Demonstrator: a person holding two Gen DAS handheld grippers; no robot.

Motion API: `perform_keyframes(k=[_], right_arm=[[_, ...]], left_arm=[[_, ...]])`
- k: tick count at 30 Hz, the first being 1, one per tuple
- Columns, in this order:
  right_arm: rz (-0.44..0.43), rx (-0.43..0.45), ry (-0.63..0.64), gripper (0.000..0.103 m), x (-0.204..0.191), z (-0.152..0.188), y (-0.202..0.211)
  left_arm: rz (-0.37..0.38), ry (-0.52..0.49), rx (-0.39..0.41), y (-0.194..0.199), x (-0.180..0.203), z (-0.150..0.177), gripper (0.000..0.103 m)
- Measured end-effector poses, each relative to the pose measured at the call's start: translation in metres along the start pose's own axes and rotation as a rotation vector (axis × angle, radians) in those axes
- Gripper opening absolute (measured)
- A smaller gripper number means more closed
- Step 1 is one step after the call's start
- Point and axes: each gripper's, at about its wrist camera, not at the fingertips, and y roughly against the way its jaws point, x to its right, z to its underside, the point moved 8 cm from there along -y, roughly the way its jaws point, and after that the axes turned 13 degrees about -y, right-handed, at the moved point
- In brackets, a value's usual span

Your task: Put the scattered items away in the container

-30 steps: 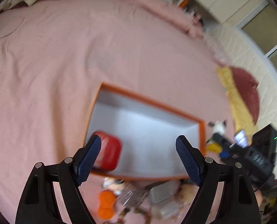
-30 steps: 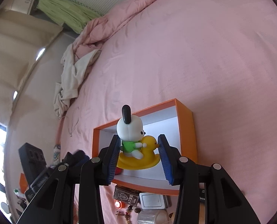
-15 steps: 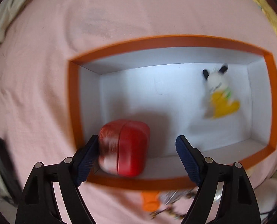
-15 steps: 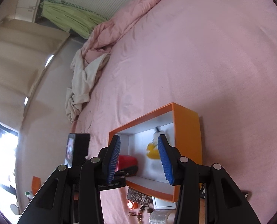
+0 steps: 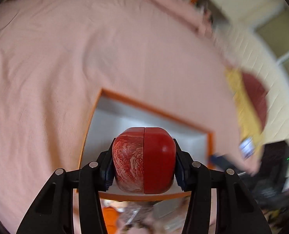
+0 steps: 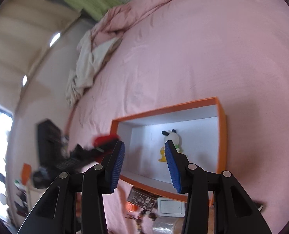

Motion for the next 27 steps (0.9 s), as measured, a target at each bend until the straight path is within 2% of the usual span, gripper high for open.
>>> perform_keyframes(k=[2,4,6,8,9,12,13,14,15,19,23,25,27], right_arm=[[0.062,-0.03,0.059,0.042,-0.003,0.004,-0.018],[0.147,-0.074,0.115,0.042,-0.002,0.01,-0.039],[0.287,-0.094,0.172,0.042,0.009,0.015,-0.059],[0.398,-0.098,0.231,0.042,0.021,0.016,-0.073],[0.436,-0.1,0.26,0.048,0.024,0.017,-0.081],[0.471,-0.119,0.307,0.063,0.026,0.019,-0.101],[0.487,-0.124,0.326,0.063,0.026,0.021,-0.104],[0.493,-0.123,0.343,0.054,0.024,0.023,-0.106],[0.48,-0.123,0.345,0.04,0.021,0.025,-0.106],[0.411,-0.111,0.282,0.039,0.024,0.029,-0.102],[0.278,-0.046,0.178,0.039,0.023,0.028,-0.07],[0.22,0.013,0.18,0.039,0.016,0.028,-0.044],[0.146,0.063,0.165,0.039,0.016,0.033,-0.014]], left_arm=[[0.044,0.06,0.098,0.02,-0.005,-0.005,0.051],[0.023,0.069,0.146,0.027,-0.007,-0.005,0.051],[-0.024,0.052,0.185,0.032,-0.008,-0.011,0.051],[-0.087,0.029,0.199,0.037,-0.013,-0.018,0.051],[-0.101,0.026,0.2,0.036,-0.015,-0.026,0.051],[-0.064,0.051,0.187,0.019,-0.014,-0.027,0.051],[-0.054,0.057,0.176,0.012,-0.007,-0.025,0.051],[-0.052,0.055,0.166,0.009,-0.004,-0.022,0.051],[-0.065,0.041,0.157,0.01,-0.004,-0.017,0.051],[-0.108,-0.012,0.165,0.02,0.004,-0.015,0.051],[-0.062,0.007,0.215,0.038,-0.002,-0.015,0.051],[-0.064,-0.009,0.186,0.042,-0.006,-0.007,0.051],[-0.029,-0.024,0.142,0.041,-0.002,0.009,0.051]])
